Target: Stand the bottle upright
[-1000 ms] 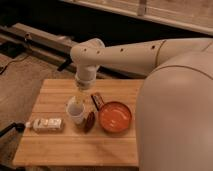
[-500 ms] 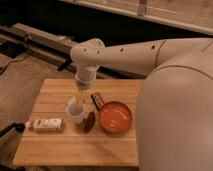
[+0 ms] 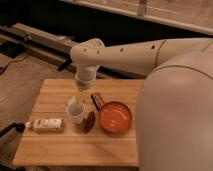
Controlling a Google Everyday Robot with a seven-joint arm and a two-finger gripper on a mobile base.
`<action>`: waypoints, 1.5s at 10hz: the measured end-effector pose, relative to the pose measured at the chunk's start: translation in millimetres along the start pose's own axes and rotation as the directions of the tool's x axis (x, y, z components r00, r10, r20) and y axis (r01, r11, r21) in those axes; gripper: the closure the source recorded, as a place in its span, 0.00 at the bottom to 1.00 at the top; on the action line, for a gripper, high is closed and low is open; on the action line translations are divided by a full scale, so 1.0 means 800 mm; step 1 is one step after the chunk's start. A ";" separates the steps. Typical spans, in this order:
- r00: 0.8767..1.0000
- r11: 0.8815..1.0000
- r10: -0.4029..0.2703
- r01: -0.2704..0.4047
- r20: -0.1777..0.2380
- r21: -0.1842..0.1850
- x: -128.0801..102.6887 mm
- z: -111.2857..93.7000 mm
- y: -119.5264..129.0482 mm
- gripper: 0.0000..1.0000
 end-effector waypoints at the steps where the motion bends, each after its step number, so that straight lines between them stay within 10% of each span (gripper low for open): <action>1: 0.999 0.999 -0.042 0.043 -0.023 0.031 -0.012 -0.001 0.010 0.20; 6: 0.945 0.943 -0.265 0.296 -0.193 0.155 -0.136 0.021 0.094 0.20; 9: 0.848 0.872 -0.402 0.470 -0.344 0.139 -0.204 0.072 0.135 0.20; 13: 0.740 0.811 -0.482 0.580 -0.469 0.082 -0.231 0.123 0.155 0.20; 15: 0.743 0.814 -0.474 0.574 -0.472 0.087 -0.228 0.121 0.148 0.20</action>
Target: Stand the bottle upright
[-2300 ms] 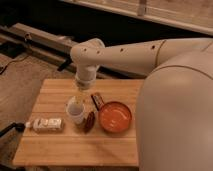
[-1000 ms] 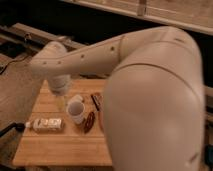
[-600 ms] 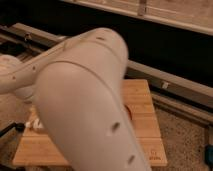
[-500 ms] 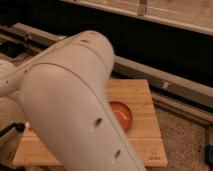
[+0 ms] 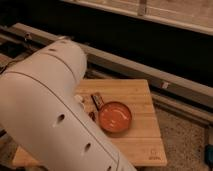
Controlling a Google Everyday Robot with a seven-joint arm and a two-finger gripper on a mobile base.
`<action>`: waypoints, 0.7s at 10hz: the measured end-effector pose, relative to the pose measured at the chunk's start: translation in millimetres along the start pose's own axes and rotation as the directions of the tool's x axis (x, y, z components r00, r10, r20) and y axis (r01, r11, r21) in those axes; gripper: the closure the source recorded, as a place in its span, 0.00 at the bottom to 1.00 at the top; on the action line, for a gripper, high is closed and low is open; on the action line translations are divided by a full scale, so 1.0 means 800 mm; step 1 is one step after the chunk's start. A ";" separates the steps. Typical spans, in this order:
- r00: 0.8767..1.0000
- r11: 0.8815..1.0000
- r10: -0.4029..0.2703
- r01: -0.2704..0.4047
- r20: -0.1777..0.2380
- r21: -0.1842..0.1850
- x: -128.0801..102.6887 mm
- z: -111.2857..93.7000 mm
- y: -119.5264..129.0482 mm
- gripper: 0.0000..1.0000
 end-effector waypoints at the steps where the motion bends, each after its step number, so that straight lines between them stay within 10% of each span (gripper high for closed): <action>1: 1.000 1.000 -0.006 0.006 -0.003 -0.006 -0.004 0.003 0.003 0.20; 7: 0.996 0.995 -0.069 0.065 -0.058 -0.070 -0.058 0.087 0.039 0.20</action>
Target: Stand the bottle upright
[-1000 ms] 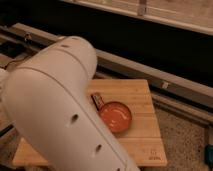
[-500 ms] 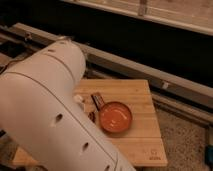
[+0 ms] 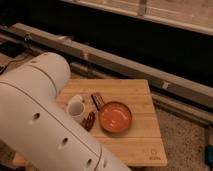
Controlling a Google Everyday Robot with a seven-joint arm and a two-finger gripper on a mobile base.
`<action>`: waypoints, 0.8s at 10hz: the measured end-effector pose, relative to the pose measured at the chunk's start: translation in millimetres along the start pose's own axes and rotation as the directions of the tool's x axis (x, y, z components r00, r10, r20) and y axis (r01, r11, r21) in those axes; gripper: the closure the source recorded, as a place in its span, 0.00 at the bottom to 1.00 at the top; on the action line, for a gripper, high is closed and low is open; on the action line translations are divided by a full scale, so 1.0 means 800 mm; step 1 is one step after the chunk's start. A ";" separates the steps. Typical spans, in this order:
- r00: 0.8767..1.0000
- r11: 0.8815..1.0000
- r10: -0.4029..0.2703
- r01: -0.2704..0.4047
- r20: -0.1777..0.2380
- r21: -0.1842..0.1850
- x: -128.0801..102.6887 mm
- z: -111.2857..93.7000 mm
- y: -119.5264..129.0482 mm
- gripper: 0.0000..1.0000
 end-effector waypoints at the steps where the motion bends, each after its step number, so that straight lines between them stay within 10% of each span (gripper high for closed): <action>1: 1.000 1.000 0.004 -0.004 0.000 -0.010 -0.001 0.005 0.000 0.20; 8: 1.000 0.999 0.010 -0.010 -0.005 -0.049 -0.002 0.003 -0.028 0.20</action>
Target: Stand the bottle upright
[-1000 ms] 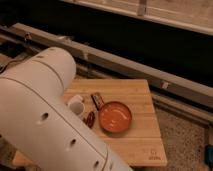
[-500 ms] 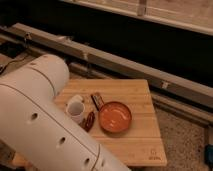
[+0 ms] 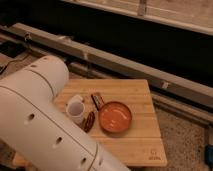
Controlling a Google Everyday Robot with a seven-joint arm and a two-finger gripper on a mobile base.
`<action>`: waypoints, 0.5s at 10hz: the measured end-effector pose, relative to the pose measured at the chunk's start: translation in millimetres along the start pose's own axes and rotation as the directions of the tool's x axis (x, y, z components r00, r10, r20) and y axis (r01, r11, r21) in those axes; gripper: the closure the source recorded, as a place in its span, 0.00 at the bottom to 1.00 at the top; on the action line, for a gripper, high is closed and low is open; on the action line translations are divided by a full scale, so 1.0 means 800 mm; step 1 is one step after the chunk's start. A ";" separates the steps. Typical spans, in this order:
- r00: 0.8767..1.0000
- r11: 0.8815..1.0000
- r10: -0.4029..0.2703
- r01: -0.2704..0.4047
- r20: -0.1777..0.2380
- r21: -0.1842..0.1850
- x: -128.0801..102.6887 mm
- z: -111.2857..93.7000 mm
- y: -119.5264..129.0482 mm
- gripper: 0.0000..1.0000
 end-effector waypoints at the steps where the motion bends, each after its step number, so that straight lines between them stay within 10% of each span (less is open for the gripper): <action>1: 1.000 1.000 0.005 -0.005 -0.003 -0.008 0.000 0.004 -0.006 0.20; 5: 1.000 0.999 0.012 -0.013 -0.027 -0.049 -0.012 0.028 -0.016 0.20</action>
